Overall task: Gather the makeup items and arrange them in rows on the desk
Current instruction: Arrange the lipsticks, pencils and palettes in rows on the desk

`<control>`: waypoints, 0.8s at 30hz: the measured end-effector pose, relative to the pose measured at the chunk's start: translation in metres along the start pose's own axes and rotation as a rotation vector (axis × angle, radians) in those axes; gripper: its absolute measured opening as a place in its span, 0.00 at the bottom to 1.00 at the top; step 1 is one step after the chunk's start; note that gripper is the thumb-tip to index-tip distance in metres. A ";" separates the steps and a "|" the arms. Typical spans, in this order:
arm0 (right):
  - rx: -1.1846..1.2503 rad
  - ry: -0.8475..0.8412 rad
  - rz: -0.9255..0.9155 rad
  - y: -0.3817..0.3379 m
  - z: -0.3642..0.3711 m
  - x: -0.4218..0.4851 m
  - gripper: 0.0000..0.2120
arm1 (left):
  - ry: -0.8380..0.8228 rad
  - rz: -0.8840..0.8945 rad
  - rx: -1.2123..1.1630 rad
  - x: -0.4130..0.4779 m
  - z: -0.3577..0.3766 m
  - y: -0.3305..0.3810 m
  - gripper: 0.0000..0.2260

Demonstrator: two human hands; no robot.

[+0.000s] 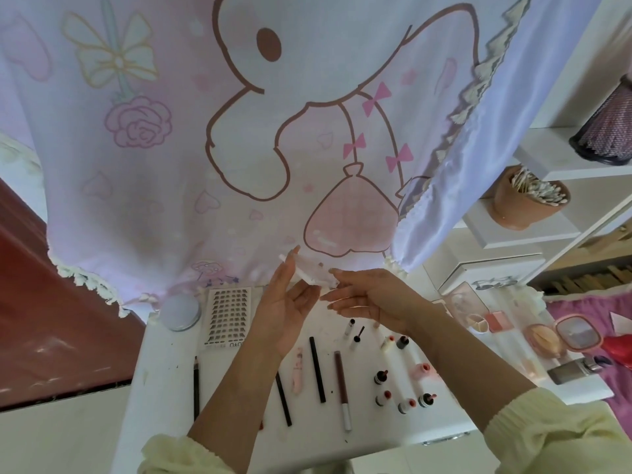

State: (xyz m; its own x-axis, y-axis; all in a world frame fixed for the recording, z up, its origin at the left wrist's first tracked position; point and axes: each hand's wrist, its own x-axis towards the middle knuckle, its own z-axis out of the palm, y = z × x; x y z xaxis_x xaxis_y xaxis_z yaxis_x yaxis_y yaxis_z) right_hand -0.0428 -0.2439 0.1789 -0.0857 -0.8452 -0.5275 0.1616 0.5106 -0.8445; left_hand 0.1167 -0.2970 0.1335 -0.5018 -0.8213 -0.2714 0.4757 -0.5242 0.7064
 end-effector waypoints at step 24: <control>-0.633 -0.007 -0.579 -0.006 0.004 0.003 0.07 | 0.049 -0.052 -0.107 0.008 0.004 0.000 0.20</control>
State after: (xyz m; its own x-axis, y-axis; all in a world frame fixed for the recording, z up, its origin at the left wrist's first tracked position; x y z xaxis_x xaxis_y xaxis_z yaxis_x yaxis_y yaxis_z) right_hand -0.0398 -0.2506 0.1829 0.0209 -0.9998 0.0017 -0.4855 -0.0117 -0.8742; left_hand 0.1098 -0.3031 0.1341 -0.4931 -0.8011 -0.3392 0.5259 -0.5851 0.6173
